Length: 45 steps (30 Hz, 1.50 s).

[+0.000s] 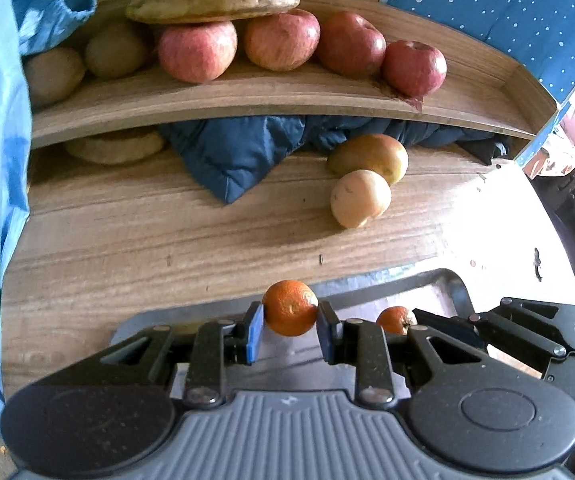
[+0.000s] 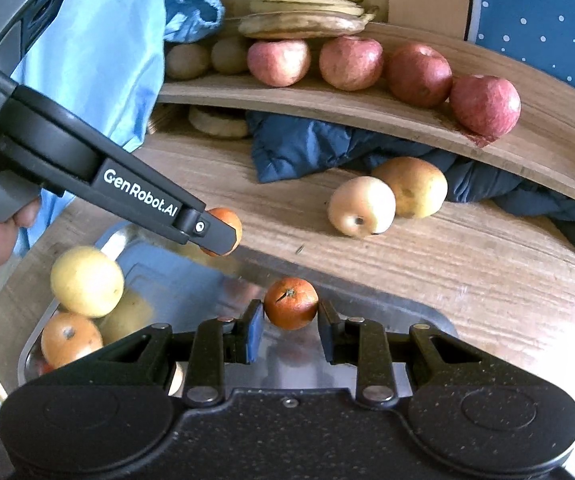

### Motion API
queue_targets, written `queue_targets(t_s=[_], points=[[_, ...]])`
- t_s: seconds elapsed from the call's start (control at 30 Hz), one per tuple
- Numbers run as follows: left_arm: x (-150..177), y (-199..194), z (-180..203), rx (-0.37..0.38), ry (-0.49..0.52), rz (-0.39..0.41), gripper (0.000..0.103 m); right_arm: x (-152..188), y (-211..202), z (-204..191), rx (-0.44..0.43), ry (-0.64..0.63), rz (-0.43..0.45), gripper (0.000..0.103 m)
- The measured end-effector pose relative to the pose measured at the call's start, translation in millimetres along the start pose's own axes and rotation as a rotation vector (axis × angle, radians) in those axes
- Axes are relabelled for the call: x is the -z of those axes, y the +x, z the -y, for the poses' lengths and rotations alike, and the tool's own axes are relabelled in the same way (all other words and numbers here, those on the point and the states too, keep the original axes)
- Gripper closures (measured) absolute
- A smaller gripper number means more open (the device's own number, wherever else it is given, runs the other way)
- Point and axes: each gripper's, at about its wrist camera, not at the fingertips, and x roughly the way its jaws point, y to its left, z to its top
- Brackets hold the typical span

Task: Organize fruits
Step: 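Carry both small oranges over the steel tray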

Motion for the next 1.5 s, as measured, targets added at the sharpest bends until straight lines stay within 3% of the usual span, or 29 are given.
queue_targets(t_s=[0.8, 1.5], points=[[50, -22, -4, -0.043, -0.066, -0.021, 0.072, 39, -24, -25, -0.106, -0.075, -0.039, 0.072], [71, -22, -5, -0.063, -0.087, -0.05, 0.072, 61, -31, -39, -0.169, -0.102, -0.093, 0.072]])
